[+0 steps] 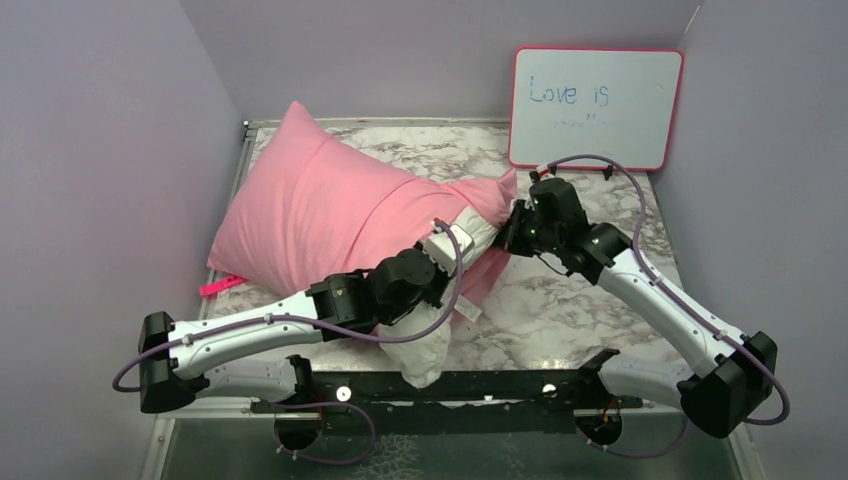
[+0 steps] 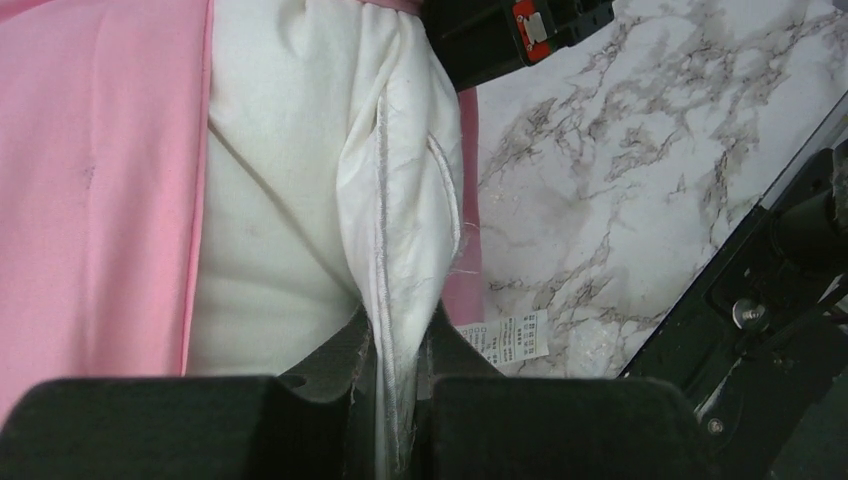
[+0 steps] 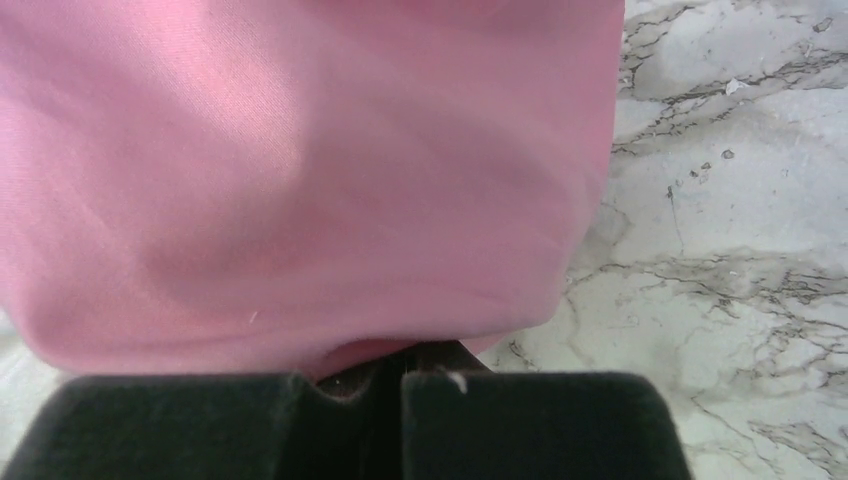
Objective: Remove the pillowcase from the pillow
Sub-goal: Remove the pillow from the pillowcase.
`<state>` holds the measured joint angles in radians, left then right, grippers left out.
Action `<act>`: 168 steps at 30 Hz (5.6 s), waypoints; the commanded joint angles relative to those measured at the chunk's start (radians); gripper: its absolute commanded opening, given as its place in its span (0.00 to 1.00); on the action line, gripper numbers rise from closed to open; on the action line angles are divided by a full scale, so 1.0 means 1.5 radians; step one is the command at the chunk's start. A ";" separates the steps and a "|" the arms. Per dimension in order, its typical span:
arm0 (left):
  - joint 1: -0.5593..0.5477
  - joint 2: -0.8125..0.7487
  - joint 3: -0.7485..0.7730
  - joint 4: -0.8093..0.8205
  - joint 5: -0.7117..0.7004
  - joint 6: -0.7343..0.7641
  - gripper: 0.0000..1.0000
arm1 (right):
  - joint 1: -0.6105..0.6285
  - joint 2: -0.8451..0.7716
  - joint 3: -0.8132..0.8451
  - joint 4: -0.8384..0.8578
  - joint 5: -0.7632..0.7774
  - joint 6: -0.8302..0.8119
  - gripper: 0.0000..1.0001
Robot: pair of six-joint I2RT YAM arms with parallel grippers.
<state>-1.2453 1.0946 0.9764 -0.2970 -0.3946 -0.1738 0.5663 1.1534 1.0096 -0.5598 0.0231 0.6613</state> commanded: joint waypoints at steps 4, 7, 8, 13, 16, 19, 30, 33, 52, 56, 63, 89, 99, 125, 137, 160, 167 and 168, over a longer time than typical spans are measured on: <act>-0.014 0.003 0.039 -0.153 0.120 0.034 0.00 | -0.083 0.008 0.072 0.013 0.198 -0.053 0.01; -0.014 0.021 0.041 -0.162 0.153 0.045 0.00 | -0.116 0.012 0.094 0.003 0.200 -0.071 0.01; -0.014 0.025 0.041 -0.163 0.163 0.047 0.00 | -0.133 0.011 0.098 0.005 0.196 -0.079 0.01; -0.014 0.040 0.043 -0.159 0.167 0.039 0.00 | -0.210 0.022 0.106 0.020 0.115 -0.095 0.01; -0.014 0.062 0.055 -0.173 0.174 0.049 0.00 | -0.227 0.035 0.102 0.028 0.063 -0.087 0.01; -0.014 0.070 0.060 -0.168 0.193 0.056 0.00 | -0.235 0.050 0.100 0.032 0.033 -0.087 0.01; -0.014 0.125 0.138 -0.220 0.305 0.150 0.00 | -0.354 0.119 0.176 0.048 -0.198 -0.098 0.01; -0.014 0.137 0.139 -0.208 0.310 0.146 0.00 | -0.355 0.139 0.183 0.025 -0.220 -0.091 0.00; 0.006 0.147 0.111 0.143 0.197 0.037 0.00 | -0.355 0.049 -0.056 0.020 -0.317 -0.125 0.42; 0.014 0.132 0.091 0.142 0.149 0.005 0.00 | -0.355 -0.056 -0.070 0.001 -0.183 -0.075 0.42; 0.031 0.099 0.006 0.228 0.091 -0.099 0.00 | -0.354 -0.201 -0.149 0.001 -0.252 0.013 0.69; 0.045 0.067 -0.077 0.339 0.032 -0.217 0.00 | -0.354 -0.229 -0.243 0.267 -0.662 0.073 1.00; 0.072 0.069 -0.069 0.289 -0.026 -0.294 0.00 | -0.354 -0.259 -0.241 0.275 -0.655 0.095 1.00; 0.094 0.160 -0.043 0.452 0.300 -0.207 0.00 | -0.288 -0.031 -0.258 0.447 -0.611 0.159 0.98; 0.093 0.127 -0.034 0.435 0.268 -0.168 0.33 | -0.284 -0.025 -0.256 0.410 -0.571 0.107 0.15; 0.269 0.485 0.544 -0.111 0.479 0.077 0.99 | -0.284 -0.167 -0.246 0.234 -0.580 -0.087 0.01; 0.290 0.525 0.559 -0.115 0.633 0.092 0.96 | -0.284 -0.188 -0.234 0.207 -0.562 -0.096 0.01; 0.295 0.528 0.559 -0.115 0.626 0.086 0.95 | -0.284 -0.191 -0.236 0.213 -0.568 -0.094 0.01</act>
<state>-0.8207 1.9083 1.7603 -0.4568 0.3851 -0.0666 0.1406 0.9127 0.6037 -0.2714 -0.8230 0.5484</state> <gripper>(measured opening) 0.977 0.122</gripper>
